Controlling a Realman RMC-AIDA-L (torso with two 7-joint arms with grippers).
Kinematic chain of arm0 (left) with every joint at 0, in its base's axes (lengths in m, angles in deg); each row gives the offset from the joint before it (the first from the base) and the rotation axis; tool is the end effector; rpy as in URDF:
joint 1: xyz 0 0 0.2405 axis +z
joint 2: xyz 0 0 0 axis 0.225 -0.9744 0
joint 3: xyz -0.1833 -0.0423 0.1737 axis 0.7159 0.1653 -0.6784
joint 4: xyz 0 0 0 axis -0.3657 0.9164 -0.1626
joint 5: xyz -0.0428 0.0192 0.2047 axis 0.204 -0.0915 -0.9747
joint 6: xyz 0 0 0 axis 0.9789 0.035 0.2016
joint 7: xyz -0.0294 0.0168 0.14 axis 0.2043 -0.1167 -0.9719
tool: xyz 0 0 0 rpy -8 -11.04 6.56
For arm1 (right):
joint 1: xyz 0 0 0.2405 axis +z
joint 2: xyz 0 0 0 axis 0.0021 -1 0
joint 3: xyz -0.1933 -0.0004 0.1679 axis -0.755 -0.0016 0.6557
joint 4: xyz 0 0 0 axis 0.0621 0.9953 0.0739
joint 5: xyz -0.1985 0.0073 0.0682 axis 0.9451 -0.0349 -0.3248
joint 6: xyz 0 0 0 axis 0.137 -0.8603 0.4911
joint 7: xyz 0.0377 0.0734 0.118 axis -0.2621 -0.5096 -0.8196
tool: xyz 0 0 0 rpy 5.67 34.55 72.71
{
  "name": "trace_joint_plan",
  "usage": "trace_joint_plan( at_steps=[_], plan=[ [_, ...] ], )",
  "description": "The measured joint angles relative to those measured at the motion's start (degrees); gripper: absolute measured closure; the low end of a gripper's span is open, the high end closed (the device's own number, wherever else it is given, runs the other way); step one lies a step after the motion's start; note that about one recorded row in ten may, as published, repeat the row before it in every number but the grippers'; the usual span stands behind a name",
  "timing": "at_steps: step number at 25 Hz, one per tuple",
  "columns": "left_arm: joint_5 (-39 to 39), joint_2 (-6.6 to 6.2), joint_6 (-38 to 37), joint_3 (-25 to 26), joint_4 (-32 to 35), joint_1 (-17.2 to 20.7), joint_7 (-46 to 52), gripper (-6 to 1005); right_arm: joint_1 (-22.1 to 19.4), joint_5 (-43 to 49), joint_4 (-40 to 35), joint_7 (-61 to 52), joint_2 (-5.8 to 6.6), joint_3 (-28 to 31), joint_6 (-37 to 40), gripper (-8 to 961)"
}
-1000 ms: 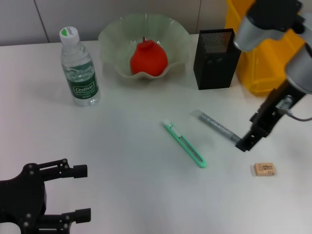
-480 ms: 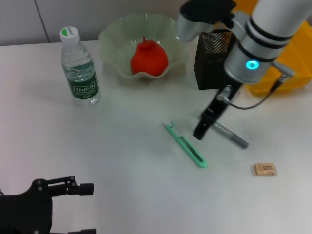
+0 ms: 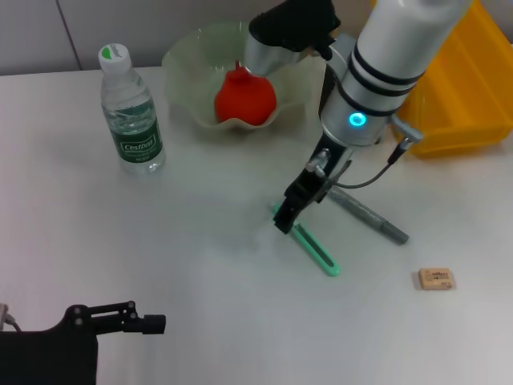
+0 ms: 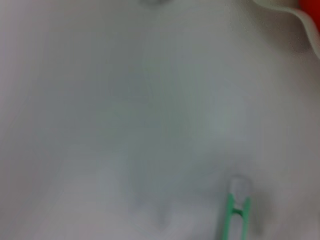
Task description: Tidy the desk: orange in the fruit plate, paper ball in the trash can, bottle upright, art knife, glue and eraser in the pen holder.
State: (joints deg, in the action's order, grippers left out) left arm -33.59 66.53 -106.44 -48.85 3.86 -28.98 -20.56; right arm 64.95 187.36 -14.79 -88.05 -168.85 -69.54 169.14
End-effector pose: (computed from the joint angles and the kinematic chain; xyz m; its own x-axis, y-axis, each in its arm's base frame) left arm -0.2835 0.2274 0.0094 0.8543 0.1721 0.4905 0.1430 -0.9850 0.0965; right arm 0.1273 0.4048 -0.0645 0.5948 -0.7293 0.3382 -0.6065 -0.6832 -0.4067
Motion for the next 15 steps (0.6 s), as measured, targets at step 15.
trace_joint_plan(
  at_steps=[15],
  plan=[
    [-1.8,1.0,0.6,0.0,0.0,-0.2,-1.1,185,1.3,-6.0,6.8,-1.1,-0.06,-5.8,-8.7,204]
  ],
)
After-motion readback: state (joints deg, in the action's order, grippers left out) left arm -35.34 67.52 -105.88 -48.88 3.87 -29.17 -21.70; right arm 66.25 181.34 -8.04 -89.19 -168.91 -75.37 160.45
